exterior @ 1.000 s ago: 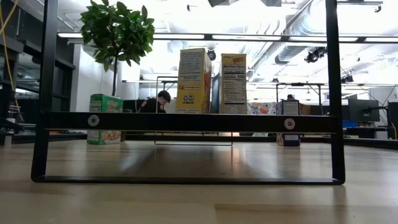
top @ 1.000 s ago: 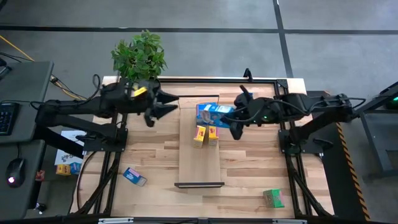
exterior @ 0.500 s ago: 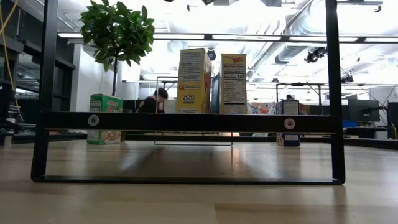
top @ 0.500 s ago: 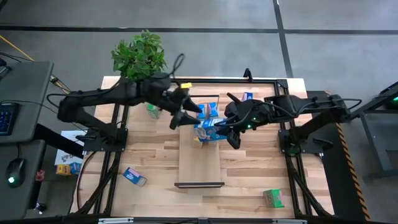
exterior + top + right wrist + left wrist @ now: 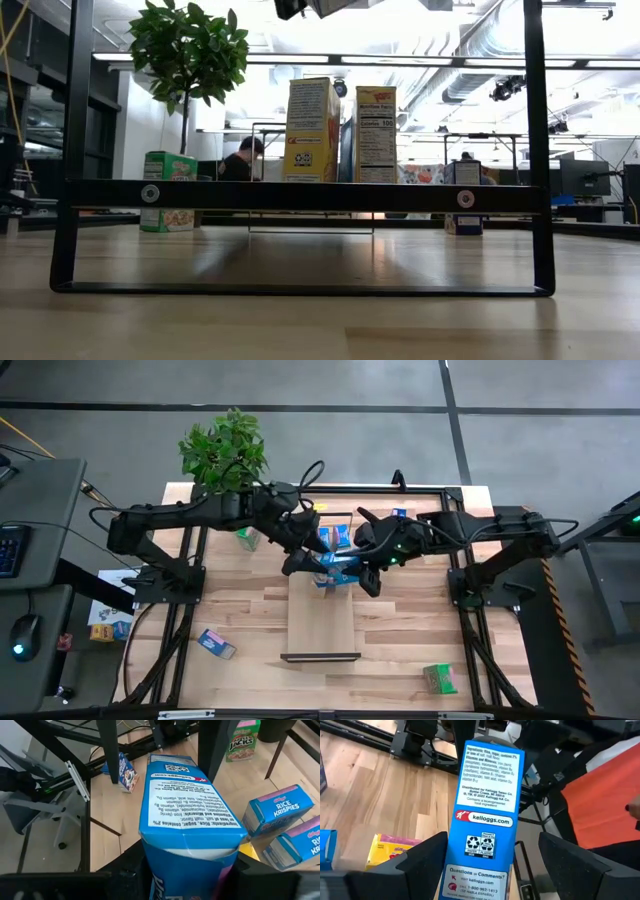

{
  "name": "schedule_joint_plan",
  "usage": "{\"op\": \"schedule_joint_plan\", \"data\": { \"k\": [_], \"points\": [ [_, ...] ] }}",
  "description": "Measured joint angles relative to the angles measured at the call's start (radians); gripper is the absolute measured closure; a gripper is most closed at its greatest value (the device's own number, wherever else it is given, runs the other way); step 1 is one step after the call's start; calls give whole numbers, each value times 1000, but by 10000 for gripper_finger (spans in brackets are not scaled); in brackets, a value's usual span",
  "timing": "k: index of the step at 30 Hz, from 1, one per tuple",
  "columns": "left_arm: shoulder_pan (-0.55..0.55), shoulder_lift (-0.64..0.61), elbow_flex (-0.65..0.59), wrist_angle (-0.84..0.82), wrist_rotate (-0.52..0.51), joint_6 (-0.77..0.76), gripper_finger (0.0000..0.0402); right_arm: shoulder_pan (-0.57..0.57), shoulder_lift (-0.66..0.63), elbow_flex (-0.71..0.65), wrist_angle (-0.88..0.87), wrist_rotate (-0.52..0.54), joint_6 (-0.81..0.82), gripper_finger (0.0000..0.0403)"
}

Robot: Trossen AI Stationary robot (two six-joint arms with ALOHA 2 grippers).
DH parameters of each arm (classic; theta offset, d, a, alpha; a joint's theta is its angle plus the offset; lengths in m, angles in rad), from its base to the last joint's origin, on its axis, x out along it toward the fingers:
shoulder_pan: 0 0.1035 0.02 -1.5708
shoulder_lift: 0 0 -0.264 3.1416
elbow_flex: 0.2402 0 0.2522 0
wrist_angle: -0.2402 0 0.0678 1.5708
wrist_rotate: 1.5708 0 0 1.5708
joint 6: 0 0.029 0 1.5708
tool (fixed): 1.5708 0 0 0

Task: Stack cereal on shelf
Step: Put the light blue cereal box on the shelf aligned with the other light blue cereal boxes

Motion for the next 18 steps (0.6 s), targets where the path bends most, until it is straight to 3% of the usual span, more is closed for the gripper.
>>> {"op": "schedule_joint_plan", "data": {
  "k": [10, 18],
  "points": [
    [-10, 22, -2, -14, 3, 48, 121, -15, -1, 0, 51, -32, -5, 267],
    [6, 22, -1, -16, 4, 58, 226, -16, -9, 0, 40, -43, -31, 264]
  ]
}}
